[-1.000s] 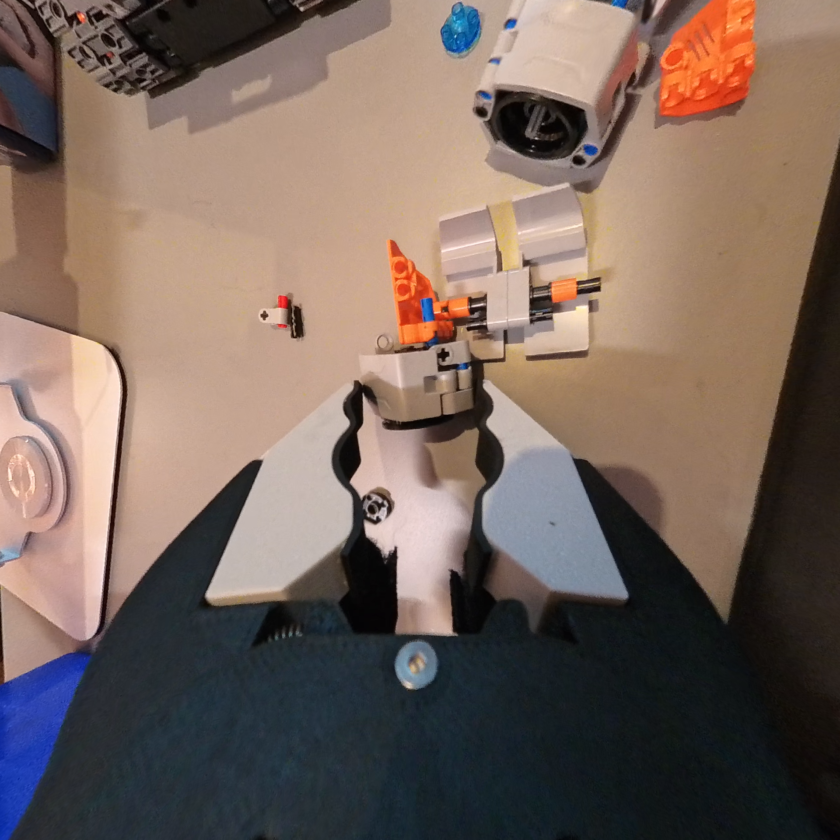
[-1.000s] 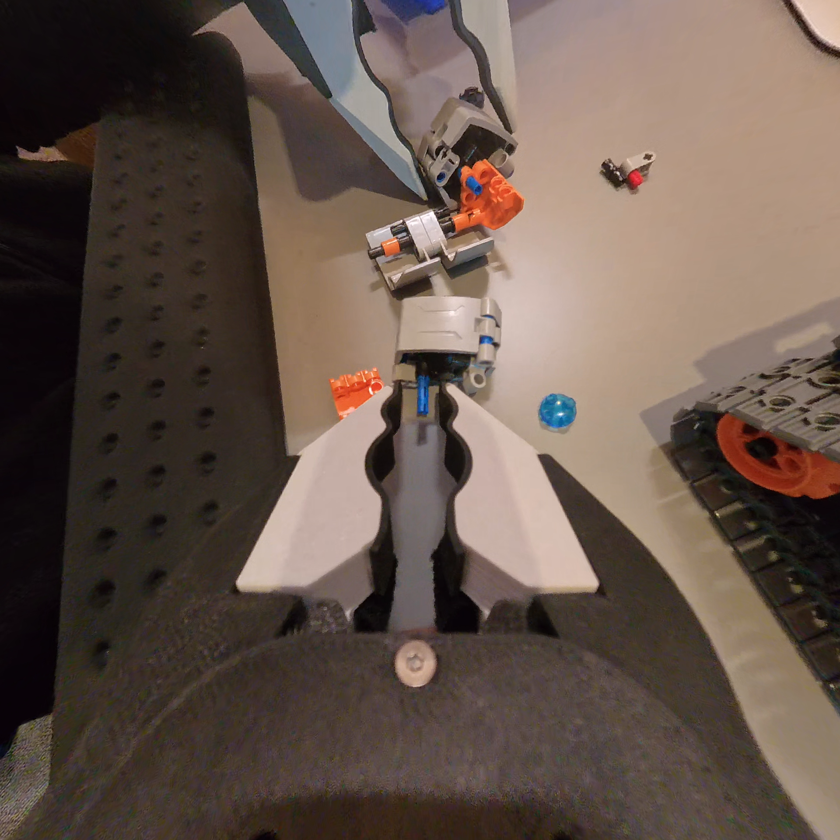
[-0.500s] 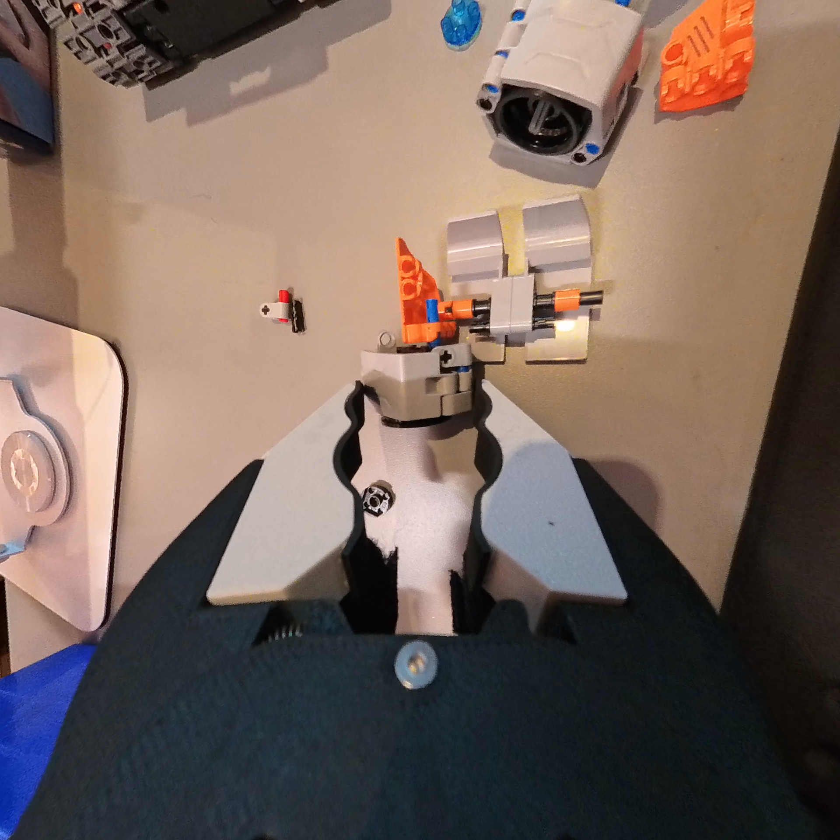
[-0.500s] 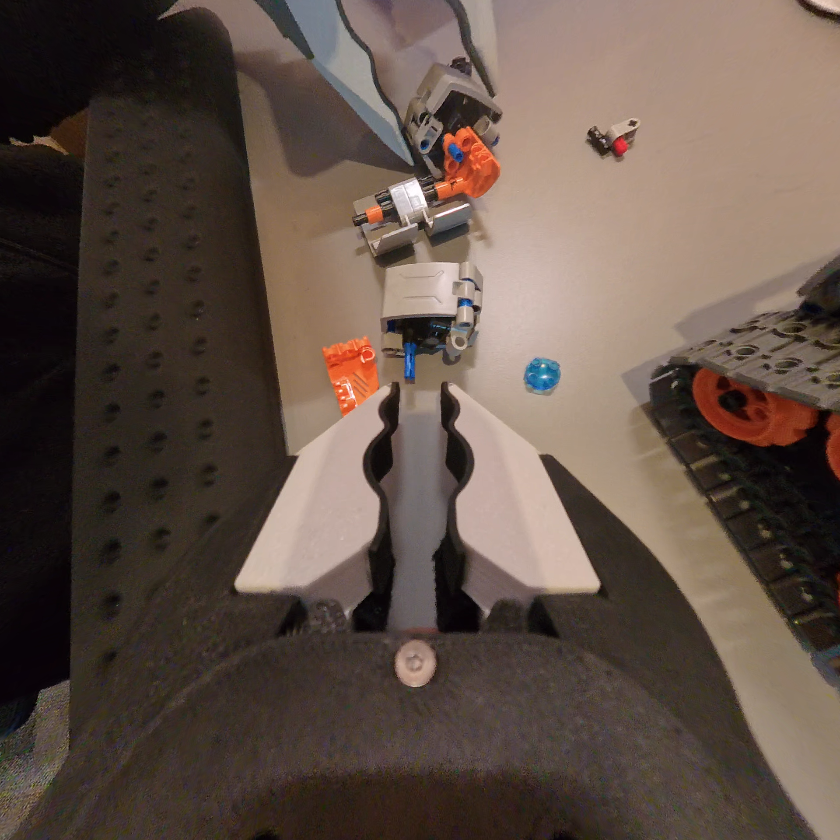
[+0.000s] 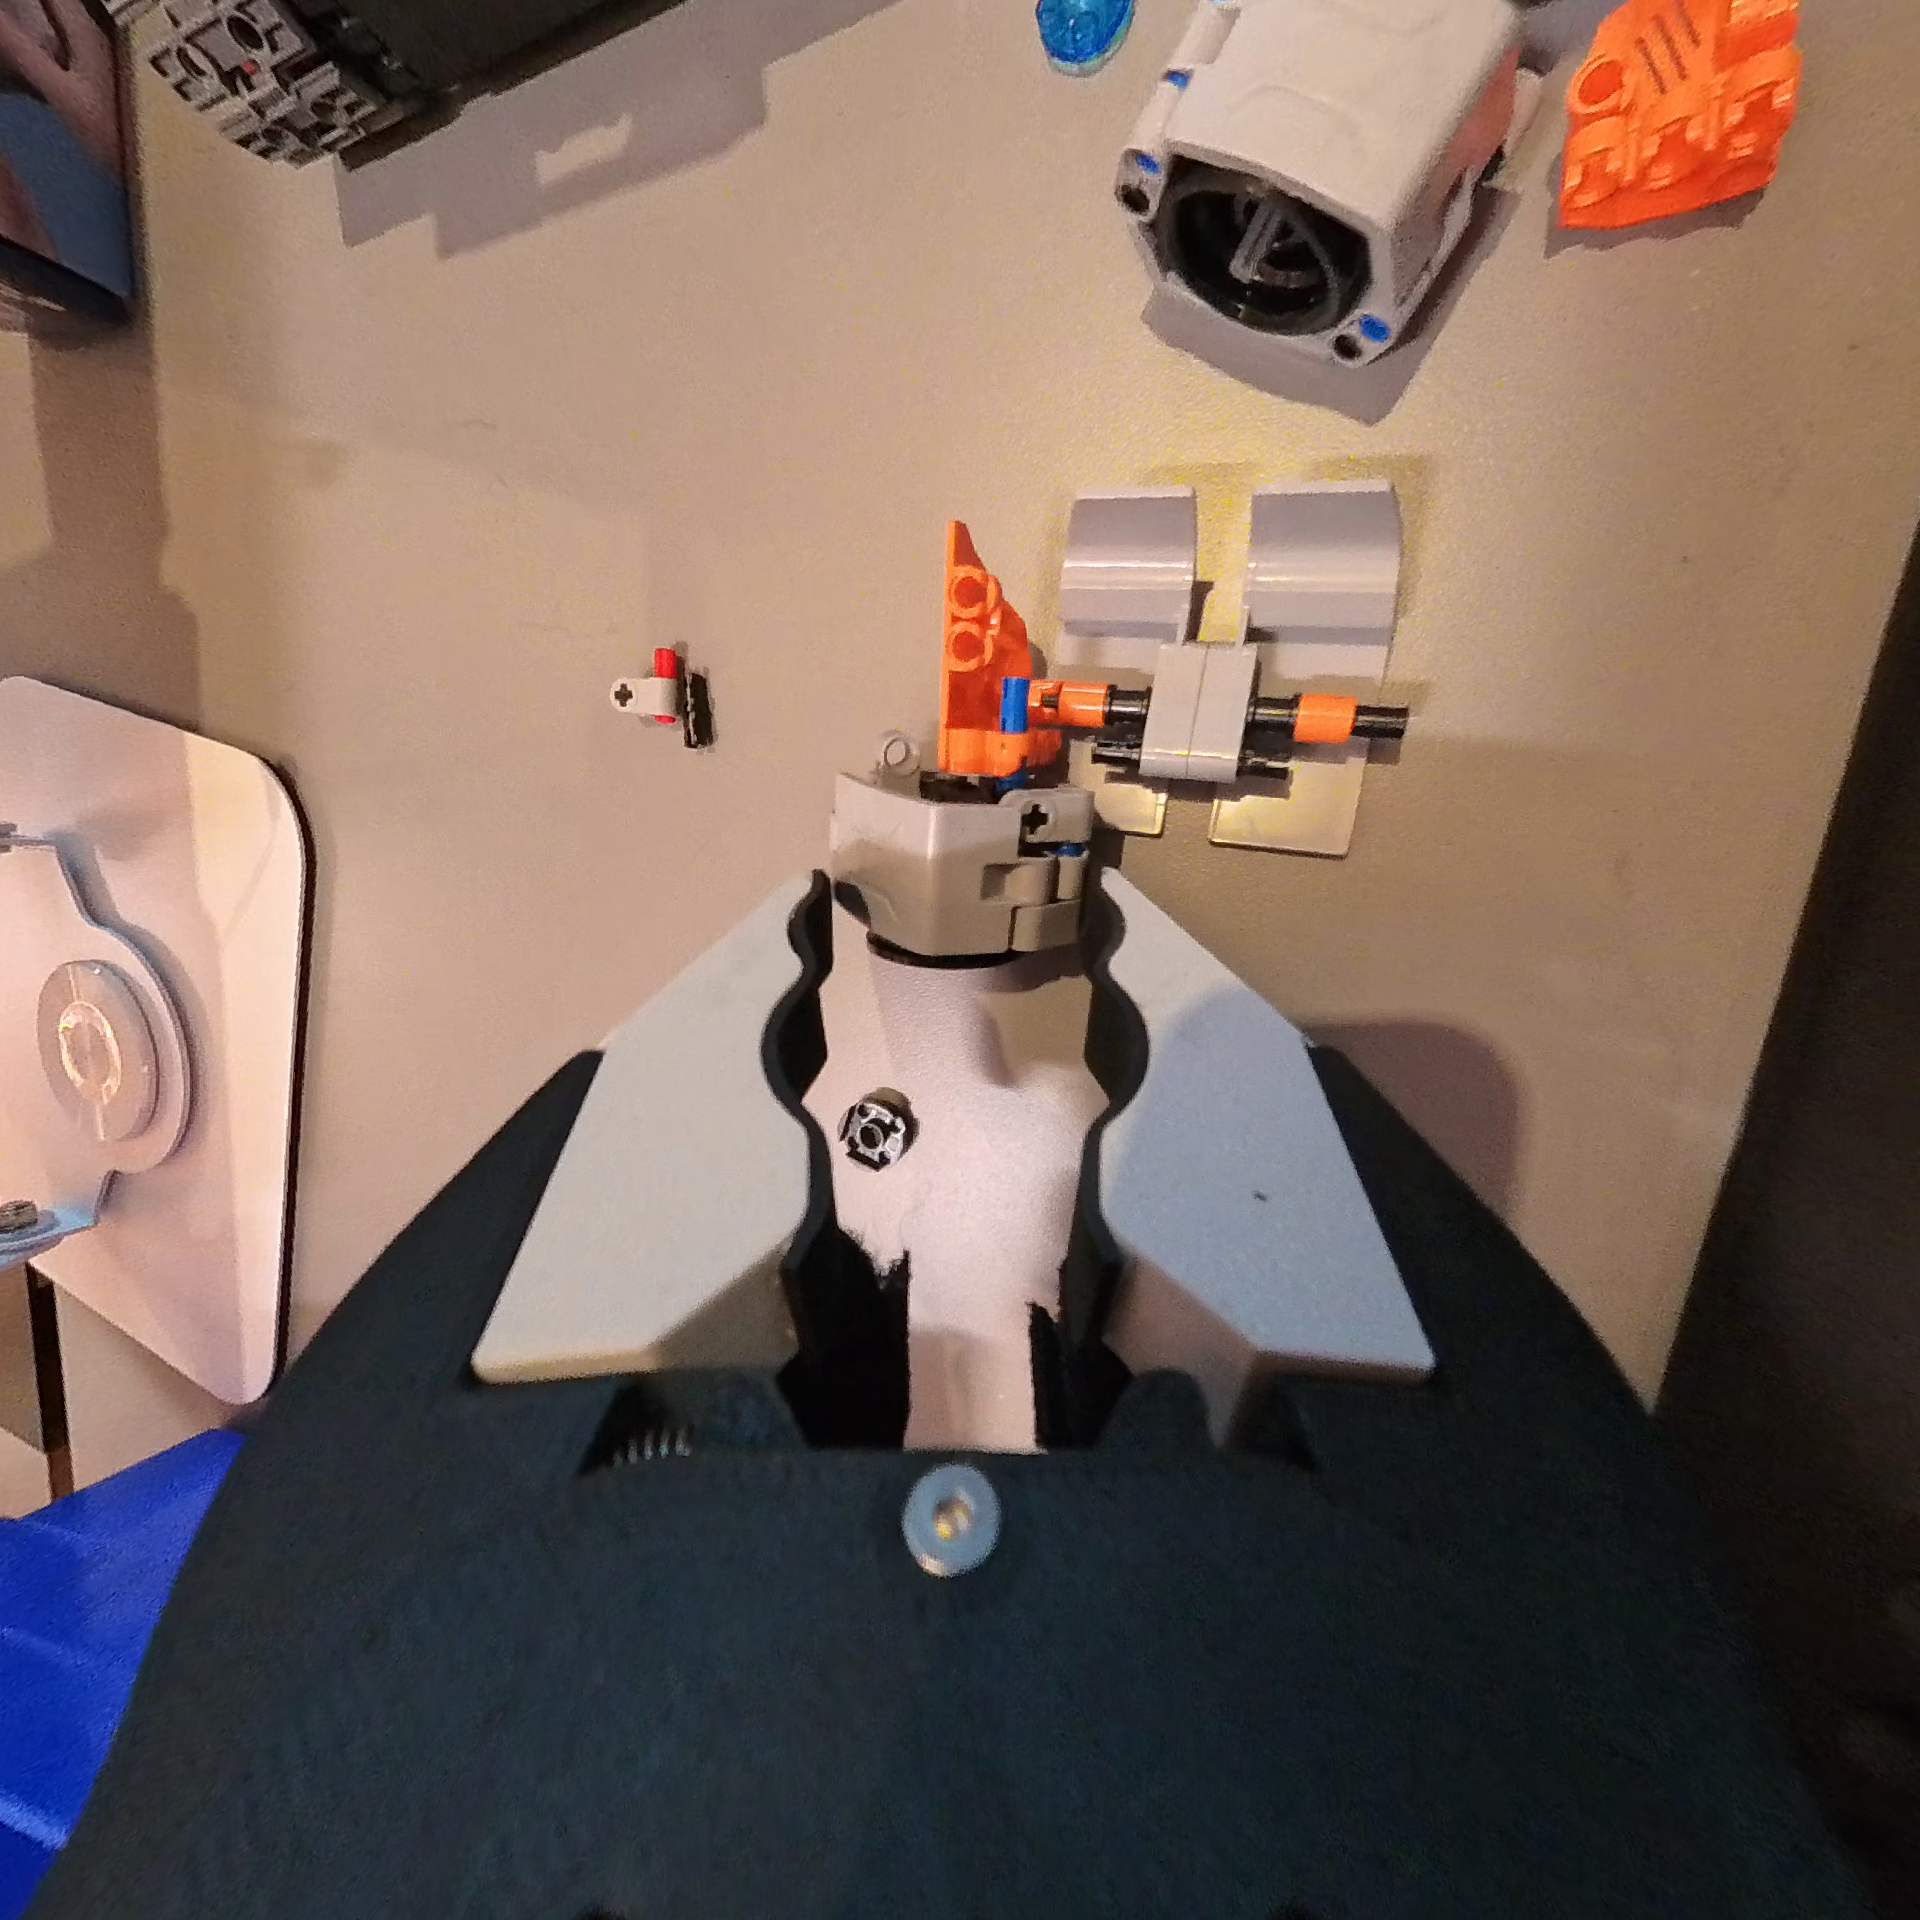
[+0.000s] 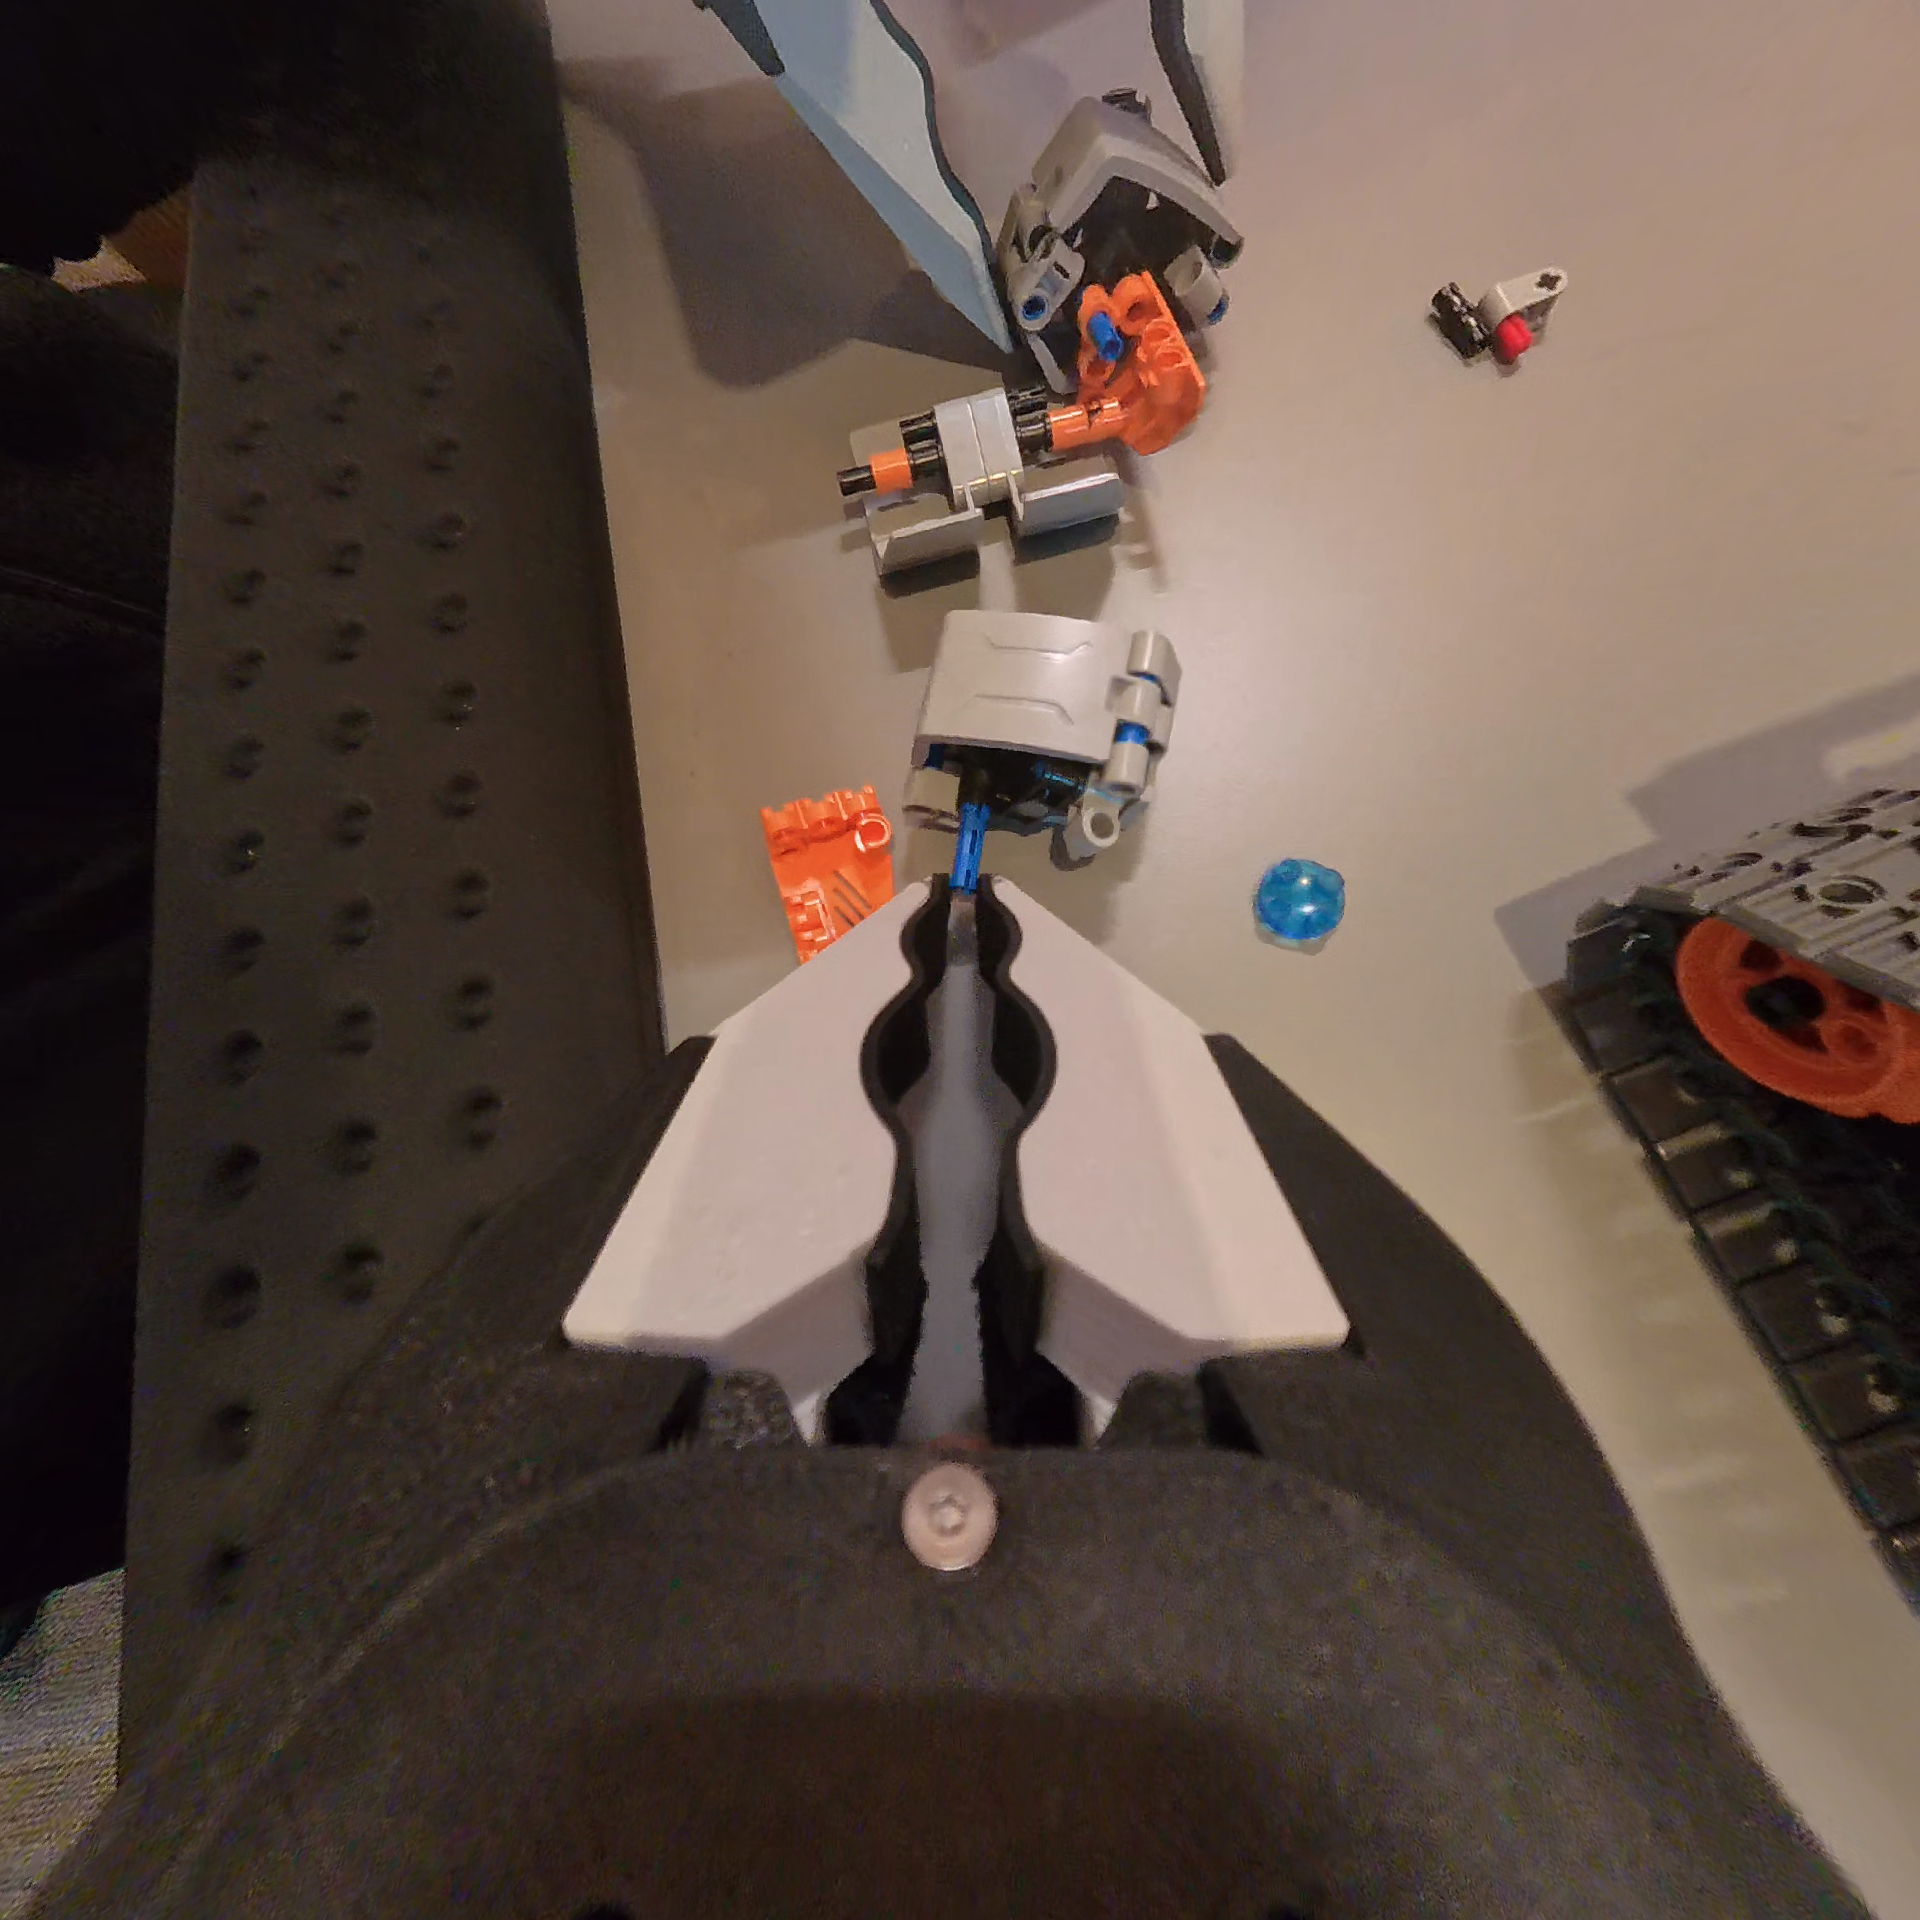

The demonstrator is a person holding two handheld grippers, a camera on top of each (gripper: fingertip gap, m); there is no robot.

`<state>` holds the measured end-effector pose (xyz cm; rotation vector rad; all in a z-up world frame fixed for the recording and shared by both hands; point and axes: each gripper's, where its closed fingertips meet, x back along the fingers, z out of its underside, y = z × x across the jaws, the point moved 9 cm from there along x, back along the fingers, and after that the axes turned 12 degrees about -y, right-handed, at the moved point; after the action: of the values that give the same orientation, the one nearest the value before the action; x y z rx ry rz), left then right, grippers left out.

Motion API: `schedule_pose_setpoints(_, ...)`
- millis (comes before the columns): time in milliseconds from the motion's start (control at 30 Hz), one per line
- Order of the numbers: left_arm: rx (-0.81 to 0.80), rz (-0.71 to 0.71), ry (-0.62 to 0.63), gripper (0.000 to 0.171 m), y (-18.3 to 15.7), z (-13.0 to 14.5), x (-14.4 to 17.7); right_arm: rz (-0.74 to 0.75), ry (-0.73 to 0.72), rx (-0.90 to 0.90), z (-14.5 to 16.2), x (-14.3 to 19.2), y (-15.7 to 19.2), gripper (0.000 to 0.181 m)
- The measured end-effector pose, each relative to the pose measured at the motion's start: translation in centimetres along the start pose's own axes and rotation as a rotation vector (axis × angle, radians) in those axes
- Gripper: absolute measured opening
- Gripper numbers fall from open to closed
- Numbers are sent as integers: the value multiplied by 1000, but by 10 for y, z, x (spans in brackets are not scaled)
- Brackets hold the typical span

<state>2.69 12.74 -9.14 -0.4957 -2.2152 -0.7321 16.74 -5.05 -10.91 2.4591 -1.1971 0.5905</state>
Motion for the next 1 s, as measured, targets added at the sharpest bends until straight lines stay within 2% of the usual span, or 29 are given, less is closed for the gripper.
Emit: schedule_pose_setpoints(1000, -75, 32, 21, 44, 4, -6, -6, 0, -20, 42, -3, 0, 5, 4)
